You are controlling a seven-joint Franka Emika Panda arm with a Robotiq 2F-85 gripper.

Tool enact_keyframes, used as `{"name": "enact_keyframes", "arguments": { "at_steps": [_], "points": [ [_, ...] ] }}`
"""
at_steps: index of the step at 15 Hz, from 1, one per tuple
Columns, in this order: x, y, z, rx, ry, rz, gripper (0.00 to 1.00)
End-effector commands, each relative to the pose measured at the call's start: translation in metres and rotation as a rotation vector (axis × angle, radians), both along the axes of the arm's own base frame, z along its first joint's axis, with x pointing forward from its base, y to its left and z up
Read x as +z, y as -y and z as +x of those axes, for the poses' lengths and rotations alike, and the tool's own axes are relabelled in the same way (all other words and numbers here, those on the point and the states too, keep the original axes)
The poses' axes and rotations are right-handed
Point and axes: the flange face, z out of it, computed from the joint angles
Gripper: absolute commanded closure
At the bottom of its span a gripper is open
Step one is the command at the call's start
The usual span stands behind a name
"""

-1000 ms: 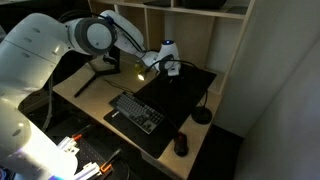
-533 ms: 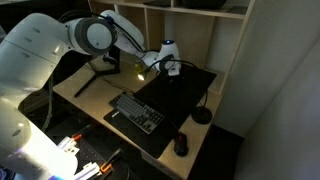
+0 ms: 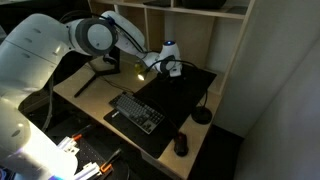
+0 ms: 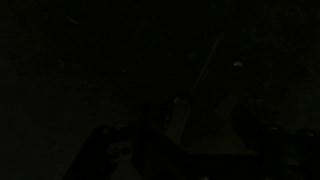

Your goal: Turn the lamp on and off

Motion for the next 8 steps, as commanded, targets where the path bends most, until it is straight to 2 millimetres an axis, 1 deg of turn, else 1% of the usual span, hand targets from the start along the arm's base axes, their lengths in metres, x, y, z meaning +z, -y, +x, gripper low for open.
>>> {"name": "enact_keyframes", "arguments": {
  "at_steps": [1, 7, 8],
  "points": [
    [-0.0065, 0.0056, -0.0038, 0.032, -0.027, -0.010, 0.49],
    [-0.0052, 0.0052, -0.0043, 0.033, -0.041, -0.006, 0.92],
    [-0.0054, 0.0048, -0.0044, 0.033, -0.043, -0.001, 0.97]
  ]
}}
